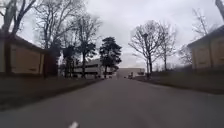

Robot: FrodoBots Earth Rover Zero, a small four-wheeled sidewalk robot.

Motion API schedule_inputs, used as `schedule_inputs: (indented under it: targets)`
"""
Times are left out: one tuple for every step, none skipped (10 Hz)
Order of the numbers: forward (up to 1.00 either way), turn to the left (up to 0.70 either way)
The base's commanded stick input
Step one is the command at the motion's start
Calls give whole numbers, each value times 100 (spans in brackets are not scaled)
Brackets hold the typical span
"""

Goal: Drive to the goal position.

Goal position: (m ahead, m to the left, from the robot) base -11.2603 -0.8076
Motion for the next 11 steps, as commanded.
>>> schedule_inputs:
  targets:
    - [100, 0]
    - [100, 0]
    - [100, 0]
    - [100, 0]
    - [100, 0]
    - [100, 0]
    - [100, 0]
    - [100, 0]
    - [100, 0]
    - [100, 0]
    - [100, 0]
